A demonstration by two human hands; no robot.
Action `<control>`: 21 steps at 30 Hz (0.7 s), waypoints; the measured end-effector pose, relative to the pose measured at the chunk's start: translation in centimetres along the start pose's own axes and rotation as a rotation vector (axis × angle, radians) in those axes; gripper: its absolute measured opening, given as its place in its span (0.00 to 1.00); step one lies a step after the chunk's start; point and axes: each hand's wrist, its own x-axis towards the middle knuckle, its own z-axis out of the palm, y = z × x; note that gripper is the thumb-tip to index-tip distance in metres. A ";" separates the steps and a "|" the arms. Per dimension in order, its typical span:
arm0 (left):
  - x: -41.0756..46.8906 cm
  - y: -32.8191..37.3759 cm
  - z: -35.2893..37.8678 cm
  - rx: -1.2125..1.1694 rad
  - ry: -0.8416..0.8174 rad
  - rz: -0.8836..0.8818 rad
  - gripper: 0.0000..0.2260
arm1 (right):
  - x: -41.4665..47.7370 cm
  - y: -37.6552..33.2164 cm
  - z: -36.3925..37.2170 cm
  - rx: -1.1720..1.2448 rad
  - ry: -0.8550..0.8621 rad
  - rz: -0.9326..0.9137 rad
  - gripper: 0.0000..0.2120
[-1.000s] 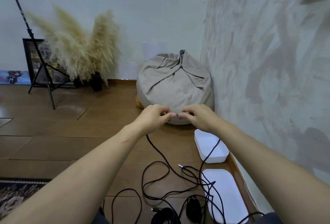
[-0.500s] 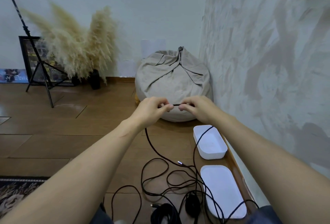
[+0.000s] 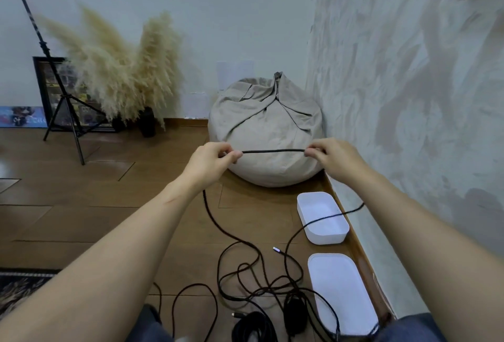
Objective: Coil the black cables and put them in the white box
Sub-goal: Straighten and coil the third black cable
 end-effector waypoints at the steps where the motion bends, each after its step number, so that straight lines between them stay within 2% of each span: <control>1: 0.0 -0.3 -0.2 0.008 0.009 -0.001 0.14 | -0.3 0.4 0.2 0.001 -0.028 -0.008 0.10; 4: 0.1 0.6 0.4 -0.004 -0.025 0.058 0.14 | -0.5 -1.3 0.9 0.122 -0.117 -0.066 0.11; 6: 0.2 1.7 0.9 0.006 -0.060 0.107 0.14 | -0.3 -2.9 1.4 0.169 -0.150 -0.130 0.08; 8: 0.2 1.8 0.9 0.009 -0.072 0.106 0.14 | -0.3 -3.2 1.5 0.167 -0.133 -0.154 0.09; 12: 0.0 -0.4 -0.6 0.060 -0.011 0.013 0.13 | -0.6 0.1 0.9 0.004 -0.074 -0.003 0.13; 14: 0.0 -0.7 -0.8 0.073 0.013 0.003 0.13 | -0.7 0.8 1.1 0.015 -0.070 0.030 0.13; 18: 0.3 1.0 0.3 0.032 -0.032 0.085 0.13 | -0.7 -2.4 1.7 0.148 -0.085 -0.106 0.11; 21: 0.3 0.7 -0.1 0.061 -0.010 0.069 0.13 | -0.5 -3.0 1.5 0.108 -0.068 -0.129 0.11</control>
